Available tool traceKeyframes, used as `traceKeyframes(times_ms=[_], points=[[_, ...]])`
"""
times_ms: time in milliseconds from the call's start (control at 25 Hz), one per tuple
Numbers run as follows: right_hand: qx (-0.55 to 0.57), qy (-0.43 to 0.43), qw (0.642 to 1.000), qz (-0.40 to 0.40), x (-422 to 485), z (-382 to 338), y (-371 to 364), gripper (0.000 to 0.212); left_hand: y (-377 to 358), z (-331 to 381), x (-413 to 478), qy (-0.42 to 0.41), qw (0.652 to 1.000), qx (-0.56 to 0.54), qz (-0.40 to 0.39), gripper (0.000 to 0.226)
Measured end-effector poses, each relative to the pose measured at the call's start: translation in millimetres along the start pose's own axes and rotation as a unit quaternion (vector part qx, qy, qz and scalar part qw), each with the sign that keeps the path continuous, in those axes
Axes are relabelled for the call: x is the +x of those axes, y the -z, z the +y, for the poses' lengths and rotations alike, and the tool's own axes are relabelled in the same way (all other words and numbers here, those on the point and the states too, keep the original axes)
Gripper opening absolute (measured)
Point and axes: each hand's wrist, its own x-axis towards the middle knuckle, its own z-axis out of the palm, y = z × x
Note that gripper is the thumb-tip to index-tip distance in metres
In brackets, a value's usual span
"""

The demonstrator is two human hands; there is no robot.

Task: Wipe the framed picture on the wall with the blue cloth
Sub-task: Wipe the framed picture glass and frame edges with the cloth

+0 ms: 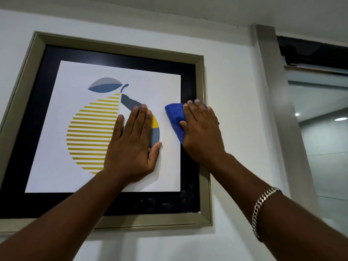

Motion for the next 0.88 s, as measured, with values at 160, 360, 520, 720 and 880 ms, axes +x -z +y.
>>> traceKeyframes(times_ms=[160,360,520,720,880], points=[[0.016,0.007,1.0,0.021,-74,-14,-10,0.052,1,0,1,-0.004,1.0,-0.006,-0.006,0.082],[0.02,0.027,0.999,0.018,-97,-16,-11,0.049,3,0,0,-0.005,1.0,-0.007,-0.009,0.082],[0.026,-0.013,0.999,0.036,-8,-6,1,0.044,0,-1,-1,-0.007,1.0,-0.006,0.005,0.081],[0.059,-0.01,0.994,0.089,-39,-9,-9,0.039,-3,-2,0,-0.008,1.0,0.002,0.005,0.082],[0.03,0.024,0.995,0.091,-103,-19,-16,0.041,-3,-3,0,-0.008,1.0,-0.002,0.001,0.083]])
